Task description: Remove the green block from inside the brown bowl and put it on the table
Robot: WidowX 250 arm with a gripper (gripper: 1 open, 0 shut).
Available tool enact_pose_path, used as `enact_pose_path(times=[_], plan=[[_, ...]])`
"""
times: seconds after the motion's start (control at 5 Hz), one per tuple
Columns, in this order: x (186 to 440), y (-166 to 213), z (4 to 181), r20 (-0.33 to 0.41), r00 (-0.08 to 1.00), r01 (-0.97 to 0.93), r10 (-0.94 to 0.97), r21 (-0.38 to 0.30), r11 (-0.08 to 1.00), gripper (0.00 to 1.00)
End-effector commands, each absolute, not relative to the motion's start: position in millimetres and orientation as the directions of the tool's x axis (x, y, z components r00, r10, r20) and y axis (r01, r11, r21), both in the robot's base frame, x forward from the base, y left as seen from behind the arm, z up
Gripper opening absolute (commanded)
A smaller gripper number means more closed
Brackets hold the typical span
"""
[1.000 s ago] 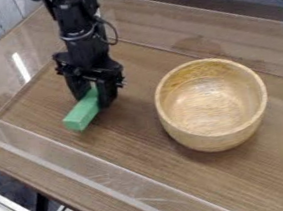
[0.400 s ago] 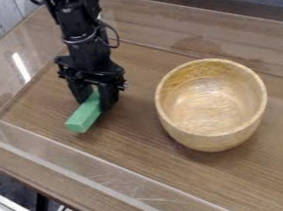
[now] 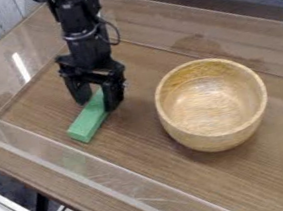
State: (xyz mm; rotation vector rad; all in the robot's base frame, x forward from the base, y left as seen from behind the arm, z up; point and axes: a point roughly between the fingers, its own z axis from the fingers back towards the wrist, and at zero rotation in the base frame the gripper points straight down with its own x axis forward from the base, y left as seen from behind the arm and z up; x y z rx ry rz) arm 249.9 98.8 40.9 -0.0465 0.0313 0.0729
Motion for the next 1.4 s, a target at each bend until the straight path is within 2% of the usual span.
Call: enact_pose_path(times=[0.0,0.2,0.4,0.8,1.0,1.2], plan=[[263,102,81.8,0.066,0.994,-0.08,0.082,-0.032,0.996,1.0],[268,96,114.9,0.109,0.991,-0.076,0.079,-0.029,0.997,1.0],[265,87,135.0,0.128,0.989,-0.069,0.072,-0.026,0.997,1.0],[255,79,102.8,0.082,0.996,-0.028,0.03,-0.034,0.999,1.0],[254,78,91.3,0.072,0.997,-0.026,0.028,-0.027,0.999,1.0],[253,78,87.6,0.069,0.997,-0.026,0.028,-0.023,0.999,1.0]])
